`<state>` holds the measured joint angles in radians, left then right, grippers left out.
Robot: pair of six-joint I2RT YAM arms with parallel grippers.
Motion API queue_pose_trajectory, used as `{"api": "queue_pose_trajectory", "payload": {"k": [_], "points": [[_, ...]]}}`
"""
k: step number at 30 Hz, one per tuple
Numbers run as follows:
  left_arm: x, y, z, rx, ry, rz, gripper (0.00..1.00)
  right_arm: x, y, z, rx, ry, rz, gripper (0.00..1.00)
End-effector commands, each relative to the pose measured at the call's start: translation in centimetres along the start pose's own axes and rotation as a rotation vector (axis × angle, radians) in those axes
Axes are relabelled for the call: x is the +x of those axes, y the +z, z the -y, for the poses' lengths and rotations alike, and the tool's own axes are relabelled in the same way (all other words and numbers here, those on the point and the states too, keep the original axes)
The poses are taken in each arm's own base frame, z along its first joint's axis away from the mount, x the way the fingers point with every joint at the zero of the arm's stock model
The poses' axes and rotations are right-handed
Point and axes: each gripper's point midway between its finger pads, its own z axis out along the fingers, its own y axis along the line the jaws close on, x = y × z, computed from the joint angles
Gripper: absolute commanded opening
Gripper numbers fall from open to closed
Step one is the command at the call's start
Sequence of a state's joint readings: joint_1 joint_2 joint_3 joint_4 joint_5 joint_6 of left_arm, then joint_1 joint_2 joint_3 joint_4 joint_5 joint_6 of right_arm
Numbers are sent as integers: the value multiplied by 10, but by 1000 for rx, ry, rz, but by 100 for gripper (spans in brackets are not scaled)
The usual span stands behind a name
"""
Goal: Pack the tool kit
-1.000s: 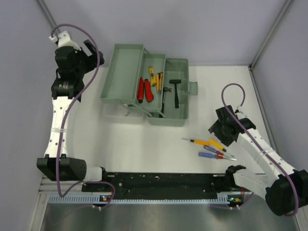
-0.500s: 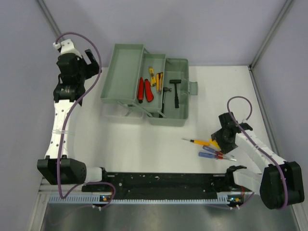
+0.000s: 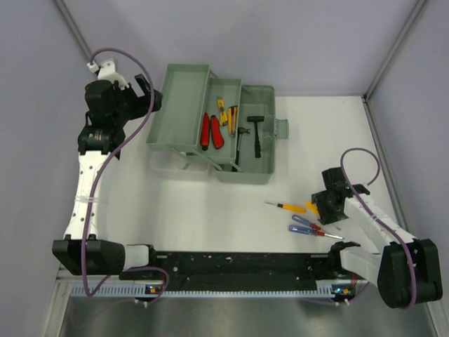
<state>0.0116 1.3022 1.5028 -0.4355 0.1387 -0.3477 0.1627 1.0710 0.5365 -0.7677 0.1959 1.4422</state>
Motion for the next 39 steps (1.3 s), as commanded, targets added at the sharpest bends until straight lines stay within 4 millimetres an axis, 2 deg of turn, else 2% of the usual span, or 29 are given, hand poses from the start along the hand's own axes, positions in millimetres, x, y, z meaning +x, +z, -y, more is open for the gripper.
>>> {"api": "queue_pose_trajectory", "payload": {"k": [1,3,4,11,16,20,24,27,31,32,36,39], "points": [[1,-13,26,126,-11,-13,99,-11,-2,-17,-60,43,28,60],[3,-18,34,170,-7,-27,99,-14,-4,-21,-75,50,35,60],[10,-22,51,235,0,-52,99,-14,-4,-20,-73,56,34,60],[31,-48,103,482,19,-128,98,-7,11,-12,-23,91,-34,60],[45,-67,135,598,46,-158,98,-2,15,-12,-10,113,-56,56],[54,-77,152,656,50,-168,98,-7,17,-18,-12,109,-47,52],[65,-80,159,684,38,-200,98,-14,21,-29,-5,38,-46,50],[67,-82,161,691,36,-206,97,-19,27,-36,1,-20,-50,43],[73,-81,159,687,33,-221,97,-24,30,-53,-26,-114,-47,18],[74,-80,159,685,32,-225,97,-26,30,-58,-35,-146,-42,15],[79,-79,157,675,32,-237,97,-38,26,-72,-65,-268,0,15],[81,-79,156,671,31,-246,97,-47,23,-78,-71,-334,39,27]]}}
